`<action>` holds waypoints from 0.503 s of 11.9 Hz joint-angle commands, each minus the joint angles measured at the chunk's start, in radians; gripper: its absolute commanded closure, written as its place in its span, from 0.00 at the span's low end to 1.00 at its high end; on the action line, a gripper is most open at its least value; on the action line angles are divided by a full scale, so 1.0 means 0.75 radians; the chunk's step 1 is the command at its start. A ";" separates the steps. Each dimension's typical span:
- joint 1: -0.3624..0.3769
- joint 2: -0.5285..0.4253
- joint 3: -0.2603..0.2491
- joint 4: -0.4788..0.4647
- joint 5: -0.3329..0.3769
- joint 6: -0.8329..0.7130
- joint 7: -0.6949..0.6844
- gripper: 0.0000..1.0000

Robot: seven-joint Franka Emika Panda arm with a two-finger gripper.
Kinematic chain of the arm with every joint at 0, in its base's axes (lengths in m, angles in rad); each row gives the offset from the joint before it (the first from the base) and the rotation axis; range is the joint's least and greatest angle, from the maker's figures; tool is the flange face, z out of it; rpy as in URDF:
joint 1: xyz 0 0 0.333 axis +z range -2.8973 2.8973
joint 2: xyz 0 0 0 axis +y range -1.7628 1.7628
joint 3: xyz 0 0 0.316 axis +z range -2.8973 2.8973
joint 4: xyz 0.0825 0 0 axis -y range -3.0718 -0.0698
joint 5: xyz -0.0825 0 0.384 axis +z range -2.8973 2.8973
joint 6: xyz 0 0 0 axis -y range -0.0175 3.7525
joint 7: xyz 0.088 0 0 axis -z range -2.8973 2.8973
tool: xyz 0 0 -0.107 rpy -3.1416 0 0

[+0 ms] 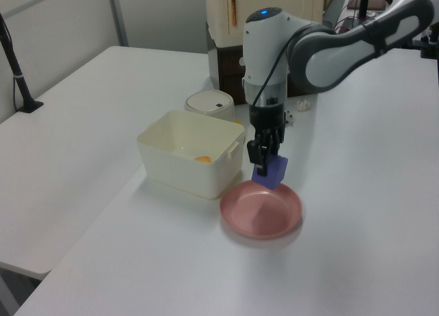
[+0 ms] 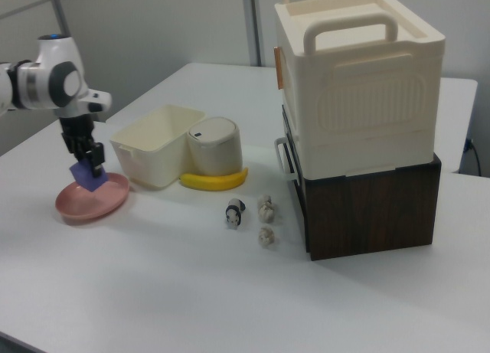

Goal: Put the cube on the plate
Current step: 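Lower the cube onto the pink plate and open the gripper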

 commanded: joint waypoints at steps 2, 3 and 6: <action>0.052 0.021 -0.004 0.007 -0.046 0.042 0.159 0.00; 0.050 0.012 -0.004 0.011 -0.048 0.028 0.157 0.00; 0.032 -0.035 -0.006 0.041 -0.080 -0.064 0.149 0.00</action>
